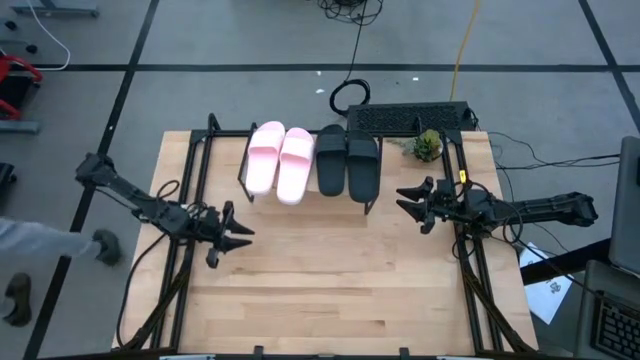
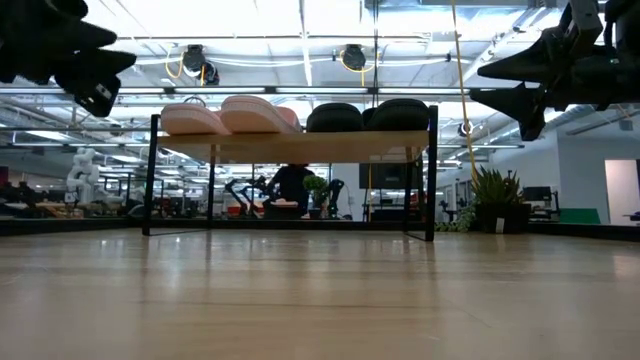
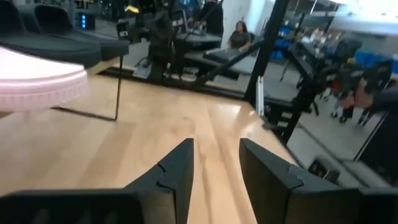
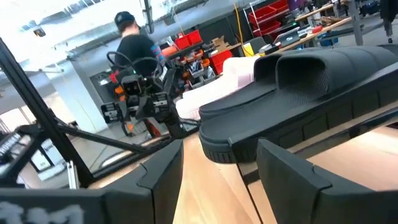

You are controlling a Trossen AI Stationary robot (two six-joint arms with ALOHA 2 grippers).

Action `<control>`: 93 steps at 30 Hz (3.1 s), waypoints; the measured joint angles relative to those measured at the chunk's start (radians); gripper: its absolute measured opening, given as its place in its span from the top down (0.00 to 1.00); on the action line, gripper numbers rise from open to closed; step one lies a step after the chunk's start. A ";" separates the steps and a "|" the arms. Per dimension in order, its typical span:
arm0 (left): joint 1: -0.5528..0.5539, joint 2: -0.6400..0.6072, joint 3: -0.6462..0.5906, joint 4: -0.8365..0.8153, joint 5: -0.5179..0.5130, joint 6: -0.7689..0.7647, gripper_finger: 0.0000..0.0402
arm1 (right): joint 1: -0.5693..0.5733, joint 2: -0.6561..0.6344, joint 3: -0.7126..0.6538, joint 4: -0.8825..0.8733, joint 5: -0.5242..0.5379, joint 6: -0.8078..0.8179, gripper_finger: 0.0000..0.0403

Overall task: Pick and place slides into the shelf
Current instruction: Return to Home Position

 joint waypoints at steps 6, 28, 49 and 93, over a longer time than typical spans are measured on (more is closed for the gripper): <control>0.013 -0.045 0.000 -0.180 0.032 -0.034 0.68 | 0.000 0.000 0.000 -0.016 -0.118 -0.097 0.52; 0.017 -0.052 0.000 -0.211 0.111 -0.203 0.68 | -0.002 0.000 0.000 -0.160 -0.228 -0.209 0.52; 0.017 -0.052 0.000 -0.210 0.111 -0.186 0.68 | -0.002 0.000 0.000 -0.160 -0.228 -0.208 0.52; 0.017 -0.052 0.000 -0.210 0.111 -0.186 0.68 | -0.002 0.000 0.000 -0.160 -0.228 -0.208 0.52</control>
